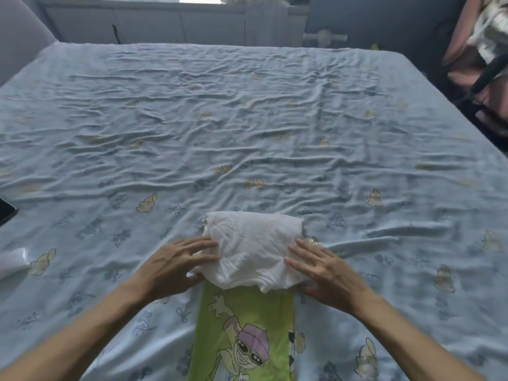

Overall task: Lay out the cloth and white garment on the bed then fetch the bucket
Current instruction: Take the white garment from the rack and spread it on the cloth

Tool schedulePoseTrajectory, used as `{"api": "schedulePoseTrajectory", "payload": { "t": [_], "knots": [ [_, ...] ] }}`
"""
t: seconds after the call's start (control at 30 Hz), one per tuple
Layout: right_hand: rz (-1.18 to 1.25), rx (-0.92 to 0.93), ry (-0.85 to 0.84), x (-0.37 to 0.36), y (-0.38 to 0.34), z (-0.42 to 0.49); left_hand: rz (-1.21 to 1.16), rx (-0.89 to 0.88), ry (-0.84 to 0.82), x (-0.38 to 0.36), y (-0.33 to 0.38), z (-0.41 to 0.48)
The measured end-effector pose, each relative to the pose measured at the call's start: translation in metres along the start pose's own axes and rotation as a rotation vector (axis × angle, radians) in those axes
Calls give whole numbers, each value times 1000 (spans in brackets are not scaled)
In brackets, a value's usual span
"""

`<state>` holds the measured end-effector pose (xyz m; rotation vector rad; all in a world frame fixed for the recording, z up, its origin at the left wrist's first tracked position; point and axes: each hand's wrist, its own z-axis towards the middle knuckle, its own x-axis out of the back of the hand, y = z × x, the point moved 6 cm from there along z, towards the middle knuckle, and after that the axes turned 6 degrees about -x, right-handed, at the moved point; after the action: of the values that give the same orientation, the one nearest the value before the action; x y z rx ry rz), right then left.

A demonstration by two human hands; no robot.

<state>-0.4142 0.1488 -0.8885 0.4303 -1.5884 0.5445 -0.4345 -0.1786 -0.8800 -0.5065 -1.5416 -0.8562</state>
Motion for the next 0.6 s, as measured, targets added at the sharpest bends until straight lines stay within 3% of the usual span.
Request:
{"api": "schedulePoseTrajectory", "payload": {
  "t": [0.17,0.33,0.43,0.6],
  "knots": [
    [225,-77,157,11,-4,4,-106,96,135,8,-3,2],
    [526,-209,233,46,15,24,-419,290,321,36,-25,18],
    [413,-114,239,61,19,39,-504,278,360,59,-36,36],
    [244,89,85,39,10,34,-461,161,189,50,-39,43]
  ]
}}
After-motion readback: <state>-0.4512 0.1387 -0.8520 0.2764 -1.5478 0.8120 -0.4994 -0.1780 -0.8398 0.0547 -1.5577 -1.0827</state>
